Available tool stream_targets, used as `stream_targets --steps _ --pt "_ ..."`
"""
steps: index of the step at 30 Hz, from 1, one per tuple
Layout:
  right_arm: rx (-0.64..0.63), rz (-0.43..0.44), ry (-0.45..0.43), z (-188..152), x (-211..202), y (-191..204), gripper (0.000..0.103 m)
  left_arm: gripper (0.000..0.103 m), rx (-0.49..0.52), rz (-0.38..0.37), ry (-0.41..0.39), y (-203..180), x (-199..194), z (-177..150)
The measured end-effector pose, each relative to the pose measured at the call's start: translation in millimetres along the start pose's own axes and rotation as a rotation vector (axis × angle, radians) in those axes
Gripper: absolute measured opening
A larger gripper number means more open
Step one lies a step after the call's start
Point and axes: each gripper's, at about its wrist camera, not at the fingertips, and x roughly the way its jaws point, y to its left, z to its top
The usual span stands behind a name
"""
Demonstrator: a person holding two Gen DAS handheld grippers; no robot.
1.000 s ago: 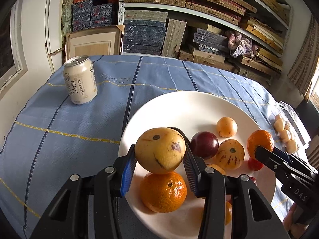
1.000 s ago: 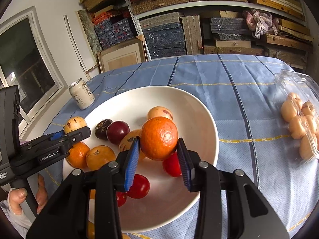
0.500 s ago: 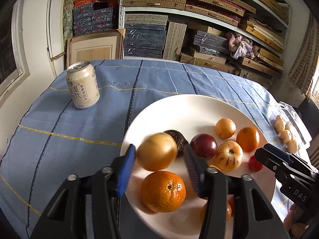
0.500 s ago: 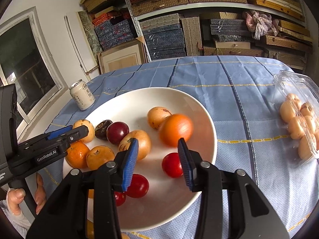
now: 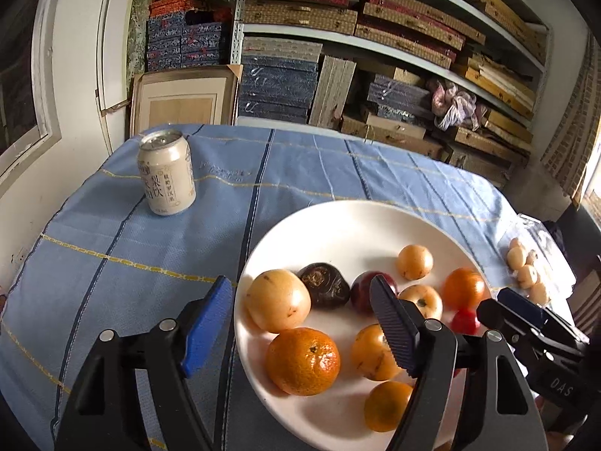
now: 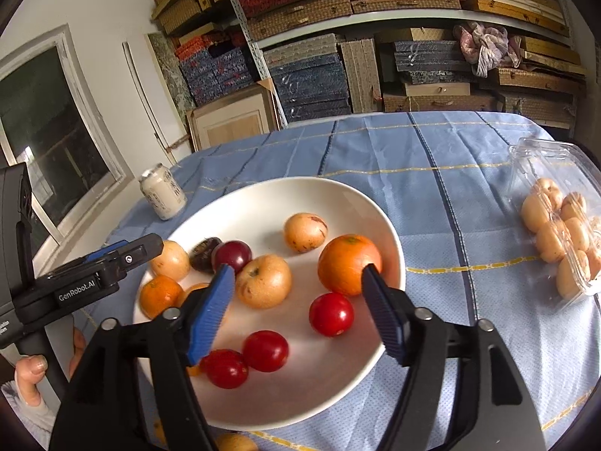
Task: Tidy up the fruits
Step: 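Open both tools and withdraw them from the plate, then move the open left tool to a dark red plum and grasp it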
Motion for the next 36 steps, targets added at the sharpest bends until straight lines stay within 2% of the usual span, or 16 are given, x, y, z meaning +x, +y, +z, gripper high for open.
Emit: stream_targets --steps 4,6,8,13,19,21,24,29,32,36 --pt "0.013 0.033 -0.019 2 -16 8 0.076 0.078 0.001 -0.023 -0.015 -5 -17 1" --pt "0.037 0.056 -0.033 1 -29 11 0.079 0.083 -0.004 -0.042 -0.01 -7 -27 -5" --pt "0.059 0.079 -0.041 -3 -41 12 0.08 0.085 -0.004 -0.068 0.006 -7 -36 -13" --pt "0.09 0.077 -0.048 -23 -80 8 0.083 0.085 0.06 -0.005 0.03 -3 -60 -42" --pt "0.154 0.057 -0.05 -57 -117 -11 0.093 0.085 0.069 -0.007 0.068 6 -85 -89" --pt "0.174 0.049 -0.047 -75 -126 -17 0.094 0.085 0.073 -0.003 0.074 6 -89 -102" --pt "0.212 0.069 -0.04 -98 -130 -26 0.094 0.085 0.064 -0.01 0.079 4 -92 -118" --pt "0.22 0.055 -0.024 -104 -128 -31 0.094 0.085 0.055 -0.03 0.067 0 -91 -135" --pt "0.221 0.063 -0.019 -104 -128 -31 0.094 0.085 0.112 -0.015 0.073 -8 -88 -140" --pt "0.214 0.071 -0.009 -101 -126 -26 0.095 0.088 0.211 0.019 0.032 -22 -95 -146"
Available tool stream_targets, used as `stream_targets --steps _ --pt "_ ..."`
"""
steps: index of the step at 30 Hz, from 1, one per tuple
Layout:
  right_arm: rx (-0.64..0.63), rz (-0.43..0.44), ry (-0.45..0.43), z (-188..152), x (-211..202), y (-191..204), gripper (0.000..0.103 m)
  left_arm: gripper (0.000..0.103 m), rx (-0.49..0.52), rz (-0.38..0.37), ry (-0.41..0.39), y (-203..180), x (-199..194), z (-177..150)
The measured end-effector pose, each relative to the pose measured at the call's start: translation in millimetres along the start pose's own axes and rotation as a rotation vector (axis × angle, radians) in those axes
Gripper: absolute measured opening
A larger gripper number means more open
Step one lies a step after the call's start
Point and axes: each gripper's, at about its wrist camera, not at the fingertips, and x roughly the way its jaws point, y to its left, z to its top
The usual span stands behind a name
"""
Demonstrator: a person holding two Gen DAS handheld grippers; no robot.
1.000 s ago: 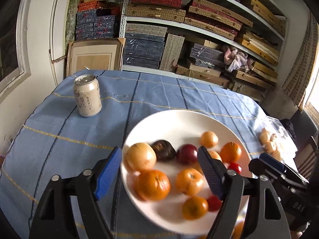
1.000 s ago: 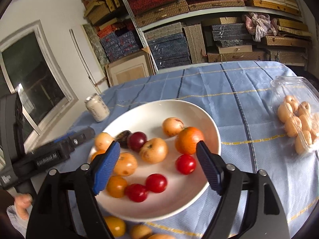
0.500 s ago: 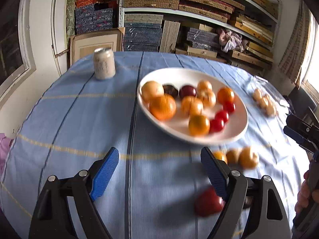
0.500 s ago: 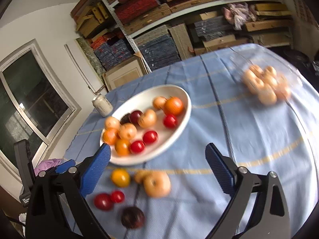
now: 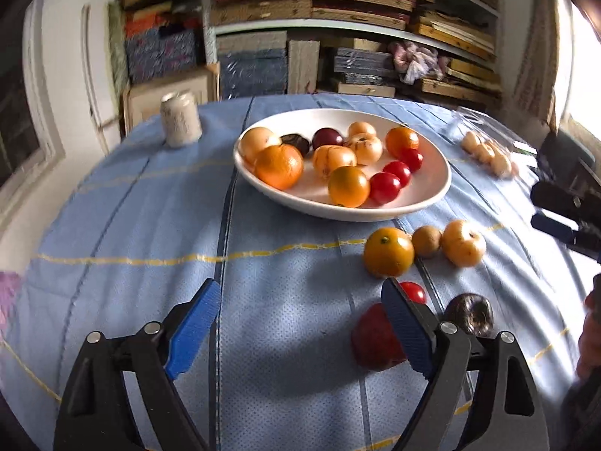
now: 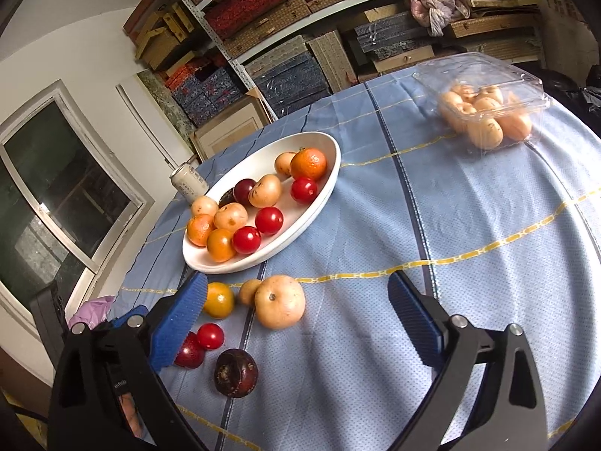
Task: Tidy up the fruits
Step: 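Move the open left tool to a dark red plum and grasp it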
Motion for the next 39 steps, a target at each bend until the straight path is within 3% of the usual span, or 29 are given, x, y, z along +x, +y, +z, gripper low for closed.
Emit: stream_targets --steps 7,13,20,24,28,32,39 --pt "-0.013 0.002 0.008 -1 0 6 0.095 0.097 0.039 0.013 -0.023 -7 -5 -5" --pt "-0.016 0.001 0.016 -1 3 8 0.095 0.097 0.047 -0.099 0.001 -14 -3 -8" --pt "-0.024 -0.003 0.035 -5 8 11 0.095 0.099 0.104 -0.166 0.035 -30 -1 -16" --pt "-0.029 -0.005 0.043 -6 10 11 0.095 0.099 0.16 -0.17 0.058 -40 3 -20" --pt "-0.028 -0.006 0.048 -6 10 11 0.096 0.099 0.148 -0.157 0.061 -37 5 -20" --pt "-0.033 -0.012 0.056 -7 13 11 0.096 0.091 0.145 -0.146 0.071 -33 8 -19" --pt "-0.029 -0.012 0.062 -10 13 11 0.096 0.09 0.232 -0.161 0.105 -40 1 -25"
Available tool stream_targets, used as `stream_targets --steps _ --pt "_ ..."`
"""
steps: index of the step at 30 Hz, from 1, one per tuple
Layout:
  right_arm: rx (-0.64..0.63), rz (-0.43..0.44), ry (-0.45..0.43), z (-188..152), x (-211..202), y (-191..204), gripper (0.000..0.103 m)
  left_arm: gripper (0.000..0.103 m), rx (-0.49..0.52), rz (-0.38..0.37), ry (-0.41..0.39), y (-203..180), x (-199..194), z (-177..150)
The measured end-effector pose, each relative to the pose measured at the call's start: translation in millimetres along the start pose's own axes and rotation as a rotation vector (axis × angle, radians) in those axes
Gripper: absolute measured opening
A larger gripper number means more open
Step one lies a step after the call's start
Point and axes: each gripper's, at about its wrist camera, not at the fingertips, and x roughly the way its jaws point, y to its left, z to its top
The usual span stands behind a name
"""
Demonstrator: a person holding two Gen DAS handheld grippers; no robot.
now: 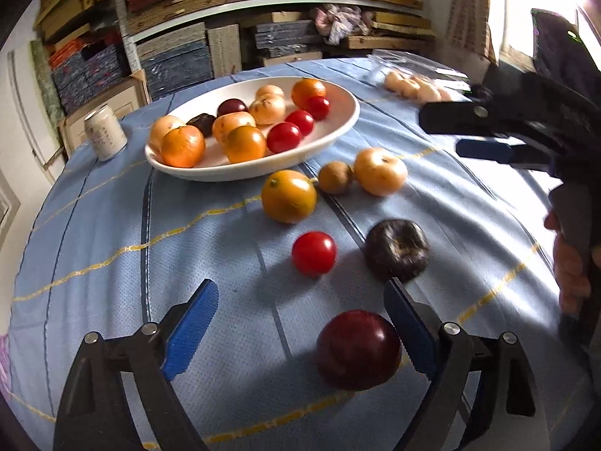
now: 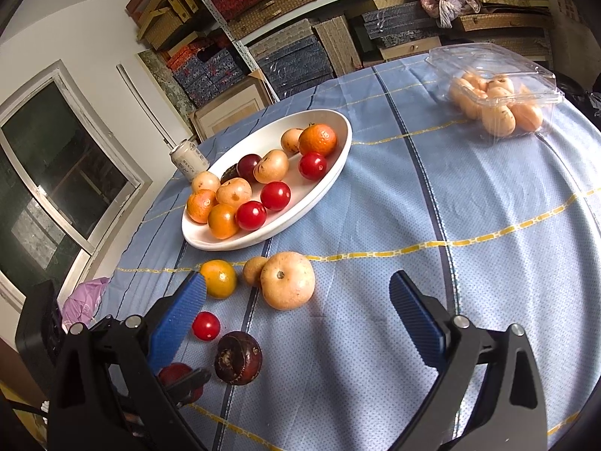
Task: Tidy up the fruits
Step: 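Move the open left tool to a dark red plum and grasp it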
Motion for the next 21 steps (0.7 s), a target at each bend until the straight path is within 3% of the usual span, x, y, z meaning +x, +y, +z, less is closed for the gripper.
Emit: stream_targets --steps 7,9,16,20,21 --pt "0.009 0.002 0.005 0 0 -3 0.096 0.088 0.056 -0.028 0.01 -1 -4 -10" --pt "0.005 0.003 0.003 1 -1 -2 0.096 0.08 0.066 -0.052 0.024 -4 -1 -11" --pt "0.003 0.003 0.002 1 -3 -2 0.096 0.066 0.109 -0.08 0.049 -8 -1 -16" --pt "-0.008 0.006 0.008 0 -2 1 0.096 0.046 0.093 -0.114 0.06 -3 -3 -17" --pt "-0.013 0.007 0.012 0 -2 1 0.096 0.045 0.087 -0.118 0.064 -1 -2 -17"
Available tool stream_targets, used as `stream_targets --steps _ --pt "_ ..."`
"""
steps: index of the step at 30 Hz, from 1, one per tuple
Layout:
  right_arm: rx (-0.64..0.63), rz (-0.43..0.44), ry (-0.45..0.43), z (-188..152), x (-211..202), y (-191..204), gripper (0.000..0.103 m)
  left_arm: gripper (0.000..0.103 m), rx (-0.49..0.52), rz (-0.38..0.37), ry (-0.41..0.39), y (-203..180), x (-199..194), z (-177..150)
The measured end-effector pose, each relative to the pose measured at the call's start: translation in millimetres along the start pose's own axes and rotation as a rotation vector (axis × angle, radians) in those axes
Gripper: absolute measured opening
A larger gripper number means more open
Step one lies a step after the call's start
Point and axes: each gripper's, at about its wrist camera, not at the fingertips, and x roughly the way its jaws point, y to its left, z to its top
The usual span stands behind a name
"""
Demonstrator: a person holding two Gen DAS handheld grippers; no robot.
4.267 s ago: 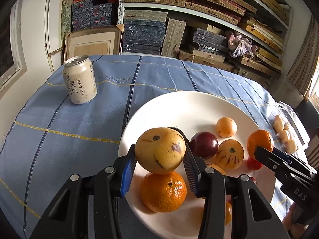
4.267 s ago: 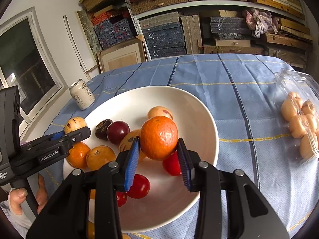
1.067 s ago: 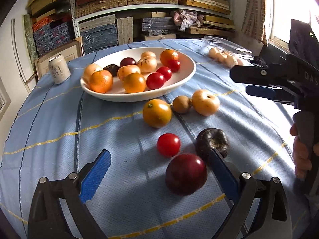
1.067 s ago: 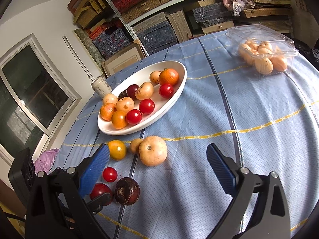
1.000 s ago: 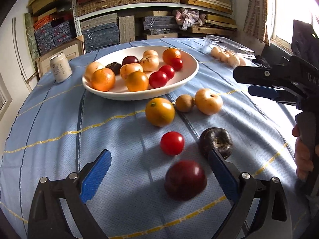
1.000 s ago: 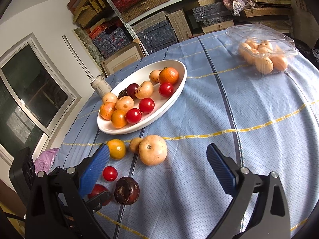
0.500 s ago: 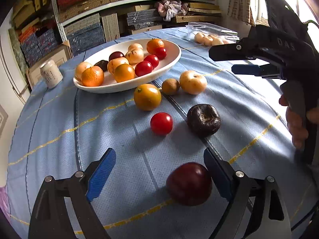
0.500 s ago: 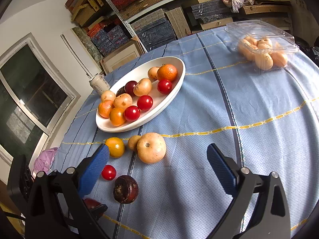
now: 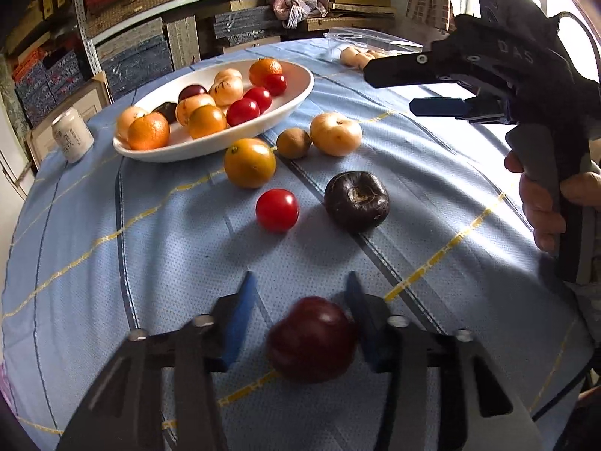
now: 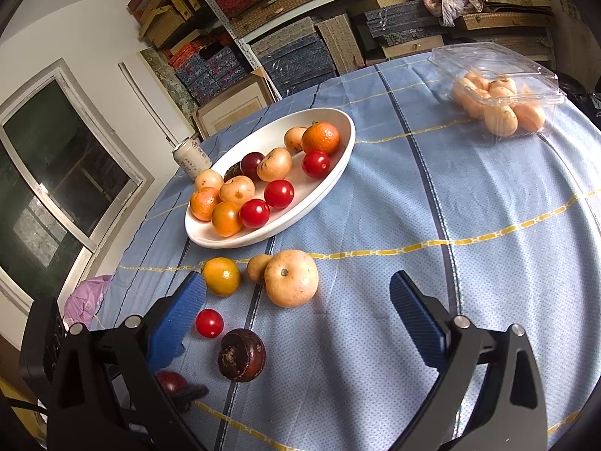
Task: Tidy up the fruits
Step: 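Move the open left tool to a dark red plum and grasp it, then grasp a dark brown mangosteen with the right tool while the left tool lifts the plum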
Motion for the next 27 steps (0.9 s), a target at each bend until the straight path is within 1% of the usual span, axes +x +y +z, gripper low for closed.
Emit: stream_targets --steps 10,15,16,18,22,24,27 --pt "-0.004 0.002 0.009 -1 1 3 0.096 0.047 0.01 0.013 0.007 3 -3 -3" --pt "-0.022 0.007 0.023 -2 3 6 0.096 0.044 0.01 0.012 0.005 6 -6 -7" --pt "-0.039 0.01 0.028 -1 3 9 0.096 0.042 0.005 0.021 0.002 7 -6 -7" --pt "-0.093 0.002 0.031 -2 1 17 0.096 0.041 -0.016 0.048 -0.005 12 -6 -7" --pt "-0.316 -0.053 0.017 -12 -6 47 0.096 0.04 -0.1 0.11 -0.022 31 -6 -4" --pt "-0.379 -0.037 0.03 -20 -3 59 0.096 0.04 -0.163 0.127 -0.044 45 -9 -2" --pt "-0.425 -0.018 0.062 -31 6 69 0.096 0.04 -0.236 0.143 -0.066 61 -14 -2"
